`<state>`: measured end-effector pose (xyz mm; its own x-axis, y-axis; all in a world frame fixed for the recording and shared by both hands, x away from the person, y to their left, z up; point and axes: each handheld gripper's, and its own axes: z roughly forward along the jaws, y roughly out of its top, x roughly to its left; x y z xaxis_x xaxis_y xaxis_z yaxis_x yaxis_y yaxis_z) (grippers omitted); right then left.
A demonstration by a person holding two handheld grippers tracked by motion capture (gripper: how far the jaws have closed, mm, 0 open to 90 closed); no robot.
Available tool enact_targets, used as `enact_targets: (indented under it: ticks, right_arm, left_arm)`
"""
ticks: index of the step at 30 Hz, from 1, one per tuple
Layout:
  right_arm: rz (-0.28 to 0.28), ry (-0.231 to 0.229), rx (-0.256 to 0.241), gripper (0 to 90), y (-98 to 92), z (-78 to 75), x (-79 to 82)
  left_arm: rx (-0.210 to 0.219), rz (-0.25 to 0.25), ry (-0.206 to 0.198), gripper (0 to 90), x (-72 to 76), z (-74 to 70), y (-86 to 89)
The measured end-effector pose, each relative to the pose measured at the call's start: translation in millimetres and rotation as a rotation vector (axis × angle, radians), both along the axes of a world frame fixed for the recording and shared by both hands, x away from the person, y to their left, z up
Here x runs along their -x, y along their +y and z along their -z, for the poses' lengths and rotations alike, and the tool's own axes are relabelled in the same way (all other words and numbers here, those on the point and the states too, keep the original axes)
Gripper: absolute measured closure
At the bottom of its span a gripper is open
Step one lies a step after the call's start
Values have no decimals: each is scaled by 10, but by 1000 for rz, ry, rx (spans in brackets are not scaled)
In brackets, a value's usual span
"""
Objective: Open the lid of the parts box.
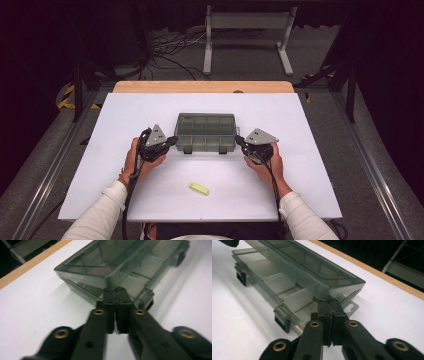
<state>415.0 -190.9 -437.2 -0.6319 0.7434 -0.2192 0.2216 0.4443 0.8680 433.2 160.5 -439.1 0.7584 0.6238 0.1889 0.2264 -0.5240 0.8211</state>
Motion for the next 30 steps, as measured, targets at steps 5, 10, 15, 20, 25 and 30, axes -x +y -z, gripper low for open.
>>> enact_targets:
  ticks: [5, 10, 15, 20, 25, 30]
  right_arm:
    - [35, -17, -4, 746, -32, -31, -39]
    - [47, -50, -7, 709, -19, -95, -83]
    - [55, -91, 18, 681, 9, -166, -89]
    - [46, -106, 16, 680, 15, -273, -103]
    - [45, -119, 20, 721, 36, -380, -136]
    - [26, -125, 13, 741, 44, -422, -179]
  left_arm:
    - [18, -71, -15, 640, -39, 18, -6]
    - [46, -135, -70, 484, -91, -17, 2]
    - [48, -130, -126, 500, -132, -92, -44]
    - [33, -130, -168, 604, -168, -181, -68]
    - [22, -122, -188, 697, -208, -250, -80]
    - [40, -104, -177, 722, -257, -293, -82]
